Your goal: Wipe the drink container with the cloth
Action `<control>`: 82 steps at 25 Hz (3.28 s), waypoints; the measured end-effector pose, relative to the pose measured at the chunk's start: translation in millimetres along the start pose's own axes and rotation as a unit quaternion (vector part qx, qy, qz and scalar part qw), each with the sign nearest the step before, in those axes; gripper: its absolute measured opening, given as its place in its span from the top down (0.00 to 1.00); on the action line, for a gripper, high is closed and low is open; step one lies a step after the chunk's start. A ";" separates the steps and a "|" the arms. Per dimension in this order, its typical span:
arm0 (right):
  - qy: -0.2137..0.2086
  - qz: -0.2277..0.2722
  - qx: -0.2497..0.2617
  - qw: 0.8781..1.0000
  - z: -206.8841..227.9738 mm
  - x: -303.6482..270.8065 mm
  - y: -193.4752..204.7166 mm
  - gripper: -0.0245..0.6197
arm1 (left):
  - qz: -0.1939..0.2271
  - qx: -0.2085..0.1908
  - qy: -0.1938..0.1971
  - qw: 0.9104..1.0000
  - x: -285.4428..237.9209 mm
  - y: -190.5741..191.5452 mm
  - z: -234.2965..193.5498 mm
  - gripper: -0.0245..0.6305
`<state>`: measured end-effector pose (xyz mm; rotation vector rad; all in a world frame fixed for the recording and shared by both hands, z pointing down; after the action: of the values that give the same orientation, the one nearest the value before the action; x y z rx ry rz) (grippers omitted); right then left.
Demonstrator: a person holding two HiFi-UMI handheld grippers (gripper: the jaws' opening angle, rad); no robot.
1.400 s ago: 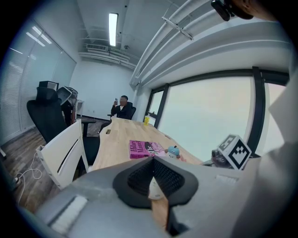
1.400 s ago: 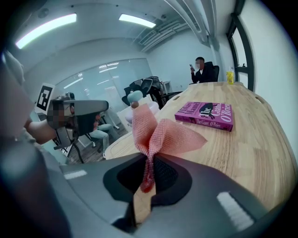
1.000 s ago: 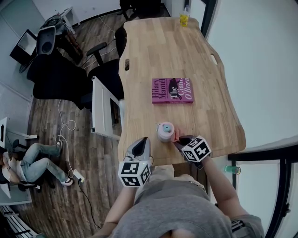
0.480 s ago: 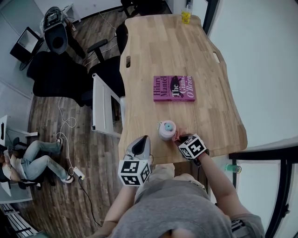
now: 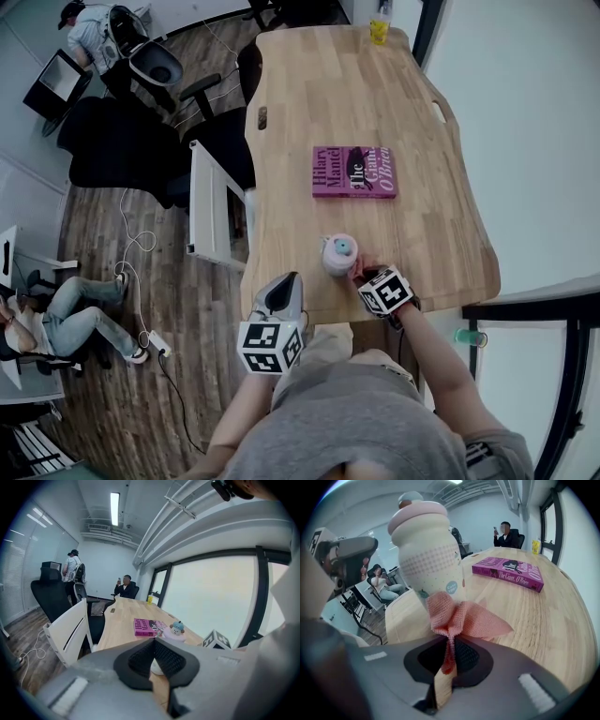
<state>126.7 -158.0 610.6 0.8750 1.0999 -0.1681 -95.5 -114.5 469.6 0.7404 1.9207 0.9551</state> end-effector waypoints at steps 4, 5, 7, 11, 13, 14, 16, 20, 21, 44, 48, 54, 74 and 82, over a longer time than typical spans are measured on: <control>0.013 0.007 -0.002 1.000 -5.4 5.6 2.8 0.92 | 0.003 0.002 -0.001 1.000 8.6 5.0 1.9 0.96; 0.017 0.011 -0.002 1.000 -7.1 8.3 4.1 0.92 | 0.003 0.002 -0.001 1.000 10.7 6.4 2.4 0.96; 0.024 0.021 -0.005 0.999 -10.8 14.3 8.1 0.92 | 0.005 0.002 -0.001 1.000 14.4 9.7 3.8 0.96; 0.039 0.049 -0.017 0.998 -22.3 30.5 17.6 0.92 | 0.008 0.003 0.001 1.000 23.4 16.6 7.7 0.96; 0.048 0.065 -0.020 0.997 -29.5 40.7 20.9 0.92 | 0.010 0.002 0.002 1.000 28.3 20.2 10.1 0.96; 0.052 0.074 -0.021 0.996 -33.2 46.3 21.6 0.92 | 0.010 0.002 0.003 1.000 30.7 21.9 11.1 0.96; 0.059 0.095 -0.026 0.993 -40.3 58.6 21.6 0.92 | 0.012 0.001 0.003 1.000 35.6 25.2 12.8 0.96; 0.078 0.142 -0.040 0.986 -54.7 85.8 19.6 0.92 | 0.016 0.002 0.005 1.000 47.2 32.1 17.1 0.96; 0.083 0.152 -0.042 0.984 -58.9 92.7 18.7 0.92 | 0.017 0.003 0.005 1.000 50.4 33.9 17.9 0.96; 0.082 0.280 0.044 0.955 -132.0 156.0 -42.9 0.92 | 0.029 0.005 -0.006 1.000 84.5 50.5 16.6 0.96; 0.081 0.277 0.054 0.956 -130.1 148.1 -51.4 0.92 | 0.029 0.006 -0.007 1.000 82.6 49.6 15.4 0.96; 0.084 0.264 0.059 0.959 -123.2 131.8 -62.1 0.92 | 0.026 0.008 -0.011 1.000 81.3 49.6 10.9 0.96; 0.082 0.199 -0.001 0.977 -90.3 72.6 -59.3 0.92 | 0.010 0.012 -0.016 1.000 66.3 47.3 2.2 0.96; 0.071 0.176 -0.022 0.982 -82.5 50.3 -54.1 0.92 | 0.002 0.013 -0.019 1.000 60.2 47.6 -2.8 0.96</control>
<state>64.2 -122.6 526.3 1.0386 1.0571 0.2148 -119.9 -43.3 484.9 0.7737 1.9030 0.9138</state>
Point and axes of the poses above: the fingertips, and each gripper's own axes: x backward along the fingers, z to its right, y out of its underside, the point moved 9 cm from there along x, backward along the fingers, and after that the axes turned 6 degrees about x, right-handed, at the moved point
